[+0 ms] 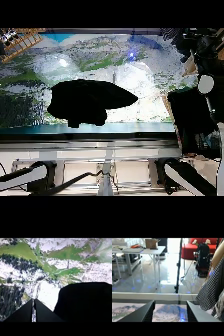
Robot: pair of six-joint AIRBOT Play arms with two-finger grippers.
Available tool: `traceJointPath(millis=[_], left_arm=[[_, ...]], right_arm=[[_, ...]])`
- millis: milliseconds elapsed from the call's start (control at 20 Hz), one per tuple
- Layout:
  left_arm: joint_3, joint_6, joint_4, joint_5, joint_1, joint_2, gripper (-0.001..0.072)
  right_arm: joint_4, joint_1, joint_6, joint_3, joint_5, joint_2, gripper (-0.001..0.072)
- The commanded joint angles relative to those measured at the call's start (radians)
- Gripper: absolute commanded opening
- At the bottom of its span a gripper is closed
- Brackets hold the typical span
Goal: Fold the clothes and pants, and hang the long-sleeved shirts on hangers.
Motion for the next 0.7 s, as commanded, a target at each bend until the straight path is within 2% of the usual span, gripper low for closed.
traceJointPath(millis=[0, 50, 150, 200, 300, 400, 500, 550, 600, 650], left_arm=[[0.001, -0.001, -0.012, 0.003, 0.0, -0.018, 0.0397], [0.001, 0.0, -0.028, 0.003, 0.0, -0.027, 0.0686], [0.0, -0.002, -0.073, -0.003, 0.0, -0.05, 0.0695], [-0.005, -0.005, -0.093, -0.018, 0.0, -0.064, 0.0695], [-0.018, -0.002, -0.139, -0.079, 0.0, -0.094, 0.0694], [-0.045, 0.074, -0.236, -0.15, 0.001, -0.119, 0.0693], [-0.126, 0.126, -0.319, -0.153, 0.001, -0.104, 0.0693], [-0.183, 0.149, -0.357, -0.153, 0.001, -0.086, 0.0693], [-0.265, 0.177, -0.397, -0.153, 0.001, -0.056, 0.0693], [-0.359, 0.219, -0.433, -0.151, -0.002, -0.022, 0.0693]], right_arm=[[0.001, 0.001, 0.0, 0.0, -0.007, 0.0, 0.0466], [0.002, 0.001, 0.001, 0.0, -0.036, -0.002, 0.0466], [0.019, 0.001, 0.014, 0.0, -0.085, -0.002, 0.0466], [0.091, 0.006, 0.085, 0.0, -0.071, 0.003, 0.0466], [0.155, 0.01, 0.151, 0.0, 0.006, 0.021, 0.044], [0.193, 0.01, 0.171, 0.0, 0.164, 0.045, 0.027], [0.23, 0.01, 0.17, 0.0, 0.338, 0.068, 0.0362], [0.229, 0.01, 0.151, 0.0, 0.458, 0.076, 0.0369], [0.248, 0.01, 0.114, -0.002, 0.616, 0.076, 0.042], [0.304, 0.01, 0.024, -0.013, 0.752, 0.075, 0.0431]])
